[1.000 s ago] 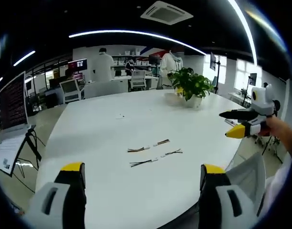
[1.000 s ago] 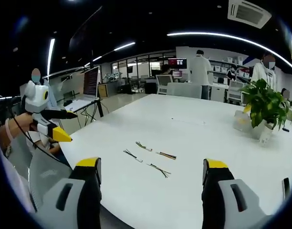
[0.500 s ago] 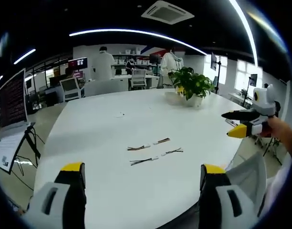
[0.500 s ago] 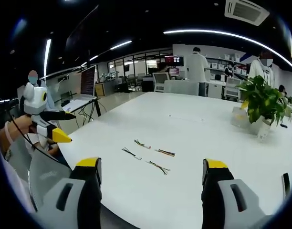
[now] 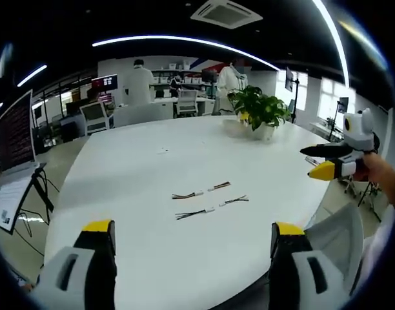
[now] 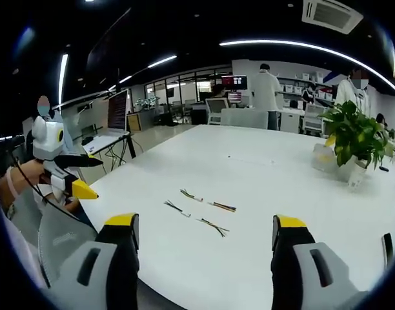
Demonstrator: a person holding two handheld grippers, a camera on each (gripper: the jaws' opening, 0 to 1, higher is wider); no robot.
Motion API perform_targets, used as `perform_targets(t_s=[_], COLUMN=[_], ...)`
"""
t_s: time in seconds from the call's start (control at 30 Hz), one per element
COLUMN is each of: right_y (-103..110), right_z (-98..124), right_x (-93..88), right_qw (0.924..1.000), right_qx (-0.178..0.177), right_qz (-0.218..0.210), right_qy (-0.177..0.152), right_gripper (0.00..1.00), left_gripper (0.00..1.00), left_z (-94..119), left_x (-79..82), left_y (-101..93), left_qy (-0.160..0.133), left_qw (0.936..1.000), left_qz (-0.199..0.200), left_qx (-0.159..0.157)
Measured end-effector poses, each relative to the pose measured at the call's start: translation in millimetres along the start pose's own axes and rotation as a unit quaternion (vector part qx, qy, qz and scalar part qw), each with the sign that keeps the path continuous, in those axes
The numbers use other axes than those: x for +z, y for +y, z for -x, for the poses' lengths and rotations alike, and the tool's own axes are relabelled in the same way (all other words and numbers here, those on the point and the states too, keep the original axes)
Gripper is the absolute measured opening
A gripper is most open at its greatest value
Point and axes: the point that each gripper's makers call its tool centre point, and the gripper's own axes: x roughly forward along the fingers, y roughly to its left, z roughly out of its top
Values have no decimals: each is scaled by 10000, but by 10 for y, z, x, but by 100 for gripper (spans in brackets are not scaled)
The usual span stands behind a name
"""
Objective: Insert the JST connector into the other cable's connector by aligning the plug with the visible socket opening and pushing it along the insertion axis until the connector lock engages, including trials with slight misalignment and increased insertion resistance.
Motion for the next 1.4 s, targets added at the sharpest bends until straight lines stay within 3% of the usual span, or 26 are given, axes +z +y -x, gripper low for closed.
perform_targets(t_s=[0.63,1.2,1.4], right_y=[38,-61,-151], right_z=[-33,-161,-291], right_x=[-20,129,284], right_qw=[9999,9999,9976], right_qx=[120,111,37], right_qz=[-35,108,692], right_qy=[97,52,46], right_gripper=[81,77,78], left_gripper=[98,95,95], left_z=[23,-52,-113], left_x=[84,321,436], left_y=[27,193,209], left_qy=[-135,-388,-446], left_qw=[9998,9992,9990], left_qz=[121,106,-37], left_qx=[-14,84,51])
